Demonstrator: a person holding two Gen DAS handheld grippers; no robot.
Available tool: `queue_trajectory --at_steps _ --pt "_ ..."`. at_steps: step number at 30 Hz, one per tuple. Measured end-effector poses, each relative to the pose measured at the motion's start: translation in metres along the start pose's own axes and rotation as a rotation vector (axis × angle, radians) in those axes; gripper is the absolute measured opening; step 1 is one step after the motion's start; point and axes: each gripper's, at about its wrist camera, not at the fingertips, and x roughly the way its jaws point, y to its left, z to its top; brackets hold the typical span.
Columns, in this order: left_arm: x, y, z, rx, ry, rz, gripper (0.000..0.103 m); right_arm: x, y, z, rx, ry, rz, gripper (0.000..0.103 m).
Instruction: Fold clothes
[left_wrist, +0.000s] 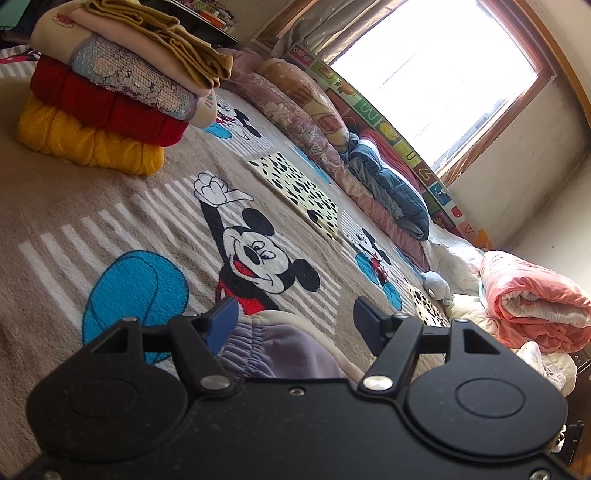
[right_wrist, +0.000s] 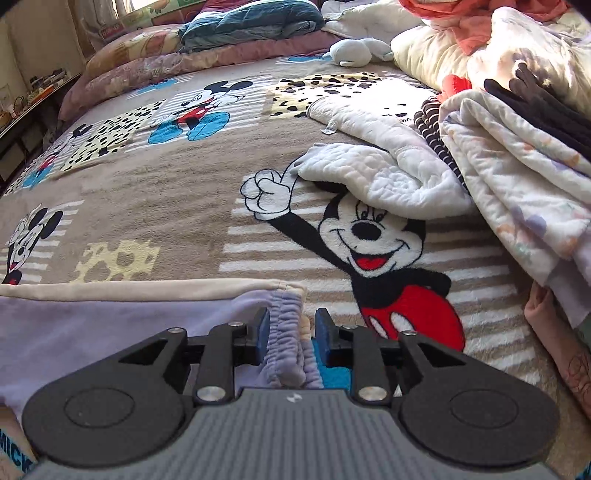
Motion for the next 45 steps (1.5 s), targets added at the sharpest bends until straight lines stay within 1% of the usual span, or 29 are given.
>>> queue_trajectory --at_steps 2,3,4,5,8,9,10,11,12,14,15,16,17,18,21,22,24,27,30,32,34,35,37,38,39,40,42,44,45 --pt "-0.001 -0.001 -0.001 0.002 -0.001 -0.001 0.068 0.001 -0.001 -0.014 0.035 -0.004 0.021 0.034" --pt "-0.002 -0.001 -0.001 0.003 -0.001 -0.001 0.068 0.003 0.000 -0.018 0.028 -0.003 0.022 0.031" --pt "-0.002 -0.001 -0.001 0.003 -0.001 0.000 0.068 0.006 0.002 -0.021 0.012 0.003 0.016 0.025" --pt "-0.002 -0.001 -0.001 0.007 -0.001 0.001 0.068 0.008 0.003 -0.024 -0.003 0.005 0.009 0.009" --pt "0.001 -0.004 0.001 0.042 0.004 0.011 0.068 -0.010 -0.008 -0.021 0.053 -0.041 0.034 0.007" --pt "0.002 -0.005 0.001 0.054 0.006 0.014 0.068 -0.018 -0.013 -0.019 0.067 -0.049 0.034 0.005" --pt "0.002 -0.006 0.002 0.066 0.007 0.017 0.068 -0.024 -0.016 -0.017 0.043 -0.055 -0.008 0.005" --pt "0.003 -0.007 0.003 0.078 0.009 0.020 0.068 -0.029 -0.018 -0.016 0.020 -0.057 -0.046 0.005" --pt "0.004 -0.007 0.003 0.089 0.010 0.023 0.068 -0.029 -0.022 -0.015 0.003 -0.042 -0.067 0.010" --pt "0.006 -0.009 0.004 0.113 0.013 0.030 0.068 -0.028 -0.029 -0.015 0.003 -0.019 -0.056 0.011" --pt "0.007 -0.010 0.005 0.125 0.015 0.033 0.068 -0.028 -0.031 -0.015 0.001 -0.013 -0.053 0.017" --pt "0.008 -0.011 0.006 0.137 0.017 0.036 0.068 -0.028 -0.030 -0.015 -0.008 -0.028 -0.054 0.021" --pt "0.009 -0.013 0.006 0.165 0.016 0.047 0.068 -0.027 -0.028 -0.013 -0.016 -0.044 -0.042 0.029" --pt "0.011 -0.017 0.006 0.228 0.014 0.071 0.068 -0.026 -0.026 -0.011 -0.023 -0.058 -0.030 0.034" --pt "0.020 -0.024 0.003 0.356 0.035 0.116 0.068 -0.010 -0.019 -0.005 -0.037 -0.066 -0.005 0.037" --pt "0.022 -0.024 0.002 0.378 0.044 0.116 0.067 -0.003 -0.016 -0.003 -0.039 -0.067 0.002 0.038" --pt "0.026 -0.032 -0.004 0.474 0.047 0.119 0.065 0.011 -0.011 0.001 -0.036 -0.072 0.013 0.041" --pt "0.036 -0.044 -0.010 0.602 0.075 0.115 0.060 0.027 -0.010 0.001 -0.009 -0.078 0.036 0.052" --pt "0.048 -0.053 -0.015 0.709 0.114 0.109 0.054 0.042 -0.010 0.000 0.001 -0.078 0.057 0.053" --pt "0.059 -0.051 -0.011 0.728 0.146 0.117 0.052 0.048 -0.011 -0.003 0.016 -0.079 0.088 0.052" --pt "0.070 -0.050 -0.008 0.747 0.178 0.125 0.043 0.053 -0.012 -0.005 0.030 -0.082 0.125 0.045" --pt "0.075 -0.049 -0.006 0.756 0.195 0.129 0.043 0.054 -0.012 -0.006 0.032 -0.079 0.135 0.040" --pt "0.086 -0.047 -0.002 0.775 0.227 0.136 0.043 0.055 -0.011 -0.007 0.028 -0.082 0.156 0.036" --pt "0.090 -0.046 0.000 0.776 0.242 0.138 0.043 0.055 -0.011 -0.008 0.026 -0.086 0.165 0.033" --pt "0.090 -0.041 0.003 0.749 0.253 0.128 0.043 0.054 -0.012 -0.008 0.032 -0.092 0.175 0.031" --pt "0.086 -0.033 0.010 0.689 0.262 0.106 0.043 0.053 -0.013 -0.008 0.037 -0.096 0.182 0.031" --pt "0.074 -0.010 0.023 0.537 0.271 0.065 0.044 0.053 -0.013 -0.008 0.042 -0.097 0.177 0.030" --pt "0.061 0.015 0.036 0.362 0.277 0.029 0.058 0.055 -0.009 -0.011 0.015 -0.087 0.150 0.030" --pt "0.053 0.033 0.038 0.215 0.280 0.020 0.062 0.057 -0.007 -0.013 0.002 -0.082 0.136 0.030"
